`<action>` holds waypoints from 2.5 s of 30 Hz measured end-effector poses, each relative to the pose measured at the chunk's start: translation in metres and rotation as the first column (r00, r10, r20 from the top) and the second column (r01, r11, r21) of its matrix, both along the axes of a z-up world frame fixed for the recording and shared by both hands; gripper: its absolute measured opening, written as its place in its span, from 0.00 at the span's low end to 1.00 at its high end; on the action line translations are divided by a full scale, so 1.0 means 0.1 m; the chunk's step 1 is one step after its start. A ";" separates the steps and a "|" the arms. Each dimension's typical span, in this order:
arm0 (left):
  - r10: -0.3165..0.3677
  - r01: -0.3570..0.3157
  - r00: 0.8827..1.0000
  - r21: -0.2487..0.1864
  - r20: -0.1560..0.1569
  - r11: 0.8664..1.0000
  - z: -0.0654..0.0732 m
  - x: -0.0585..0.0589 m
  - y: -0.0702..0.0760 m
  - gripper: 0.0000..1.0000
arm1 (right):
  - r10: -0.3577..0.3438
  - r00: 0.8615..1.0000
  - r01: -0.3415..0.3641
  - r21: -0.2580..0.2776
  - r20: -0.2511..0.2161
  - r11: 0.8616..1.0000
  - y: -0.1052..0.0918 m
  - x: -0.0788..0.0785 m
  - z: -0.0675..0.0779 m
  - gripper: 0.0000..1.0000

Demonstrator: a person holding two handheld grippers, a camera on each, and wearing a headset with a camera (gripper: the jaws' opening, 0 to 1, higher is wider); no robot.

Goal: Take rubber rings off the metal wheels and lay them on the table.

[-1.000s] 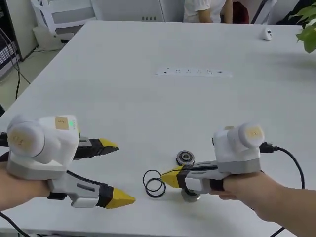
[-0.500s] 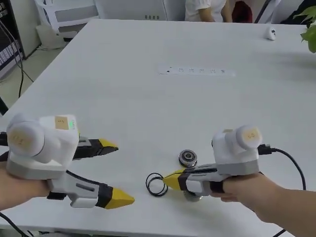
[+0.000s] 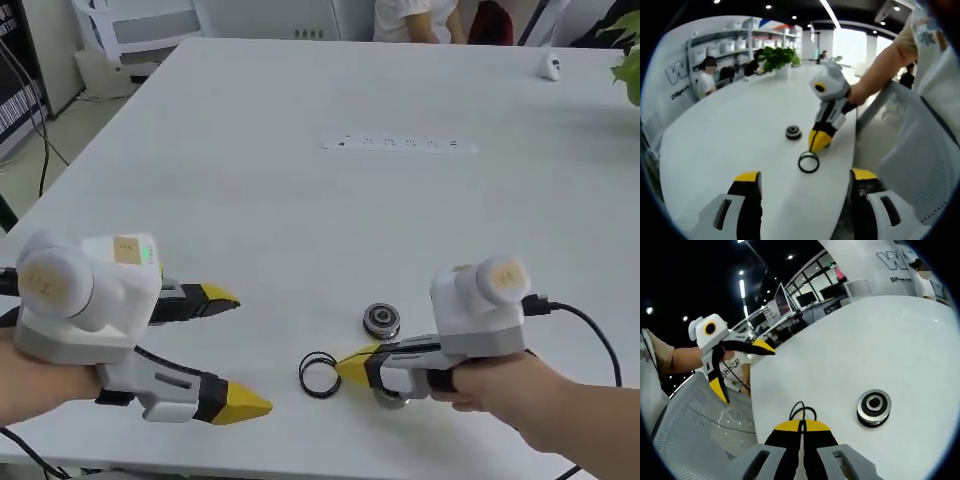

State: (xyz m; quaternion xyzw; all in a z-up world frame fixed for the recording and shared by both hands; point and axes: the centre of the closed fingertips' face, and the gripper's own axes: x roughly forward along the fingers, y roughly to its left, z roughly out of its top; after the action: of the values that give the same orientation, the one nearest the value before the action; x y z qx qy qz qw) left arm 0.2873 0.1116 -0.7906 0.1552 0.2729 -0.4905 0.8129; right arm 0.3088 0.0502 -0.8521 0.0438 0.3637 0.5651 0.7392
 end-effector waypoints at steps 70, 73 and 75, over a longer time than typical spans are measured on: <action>-0.070 0.070 0.997 0.004 0.015 0.998 0.07 0.36 -0.41 0.69 | -0.061 0.974 0.065 -0.011 0.217 0.998 -0.48 0.37 0.32 0.42; -0.073 0.073 0.997 0.005 0.013 0.997 0.06 0.40 -0.44 0.67 | -0.070 0.972 0.075 -0.012 0.223 0.997 -0.51 0.40 0.31 0.40; -0.074 0.074 0.997 0.003 0.012 0.997 0.05 0.42 -0.46 0.67 | -0.072 0.971 0.077 -0.016 0.228 0.997 -0.52 0.41 0.31 0.41</action>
State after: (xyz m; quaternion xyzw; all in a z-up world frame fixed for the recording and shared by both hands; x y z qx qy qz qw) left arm 0.3288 0.0654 -0.7856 0.1693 0.2628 -0.5188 0.7957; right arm 0.3501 -0.0021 -0.8213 -0.0167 0.2817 0.5337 0.7972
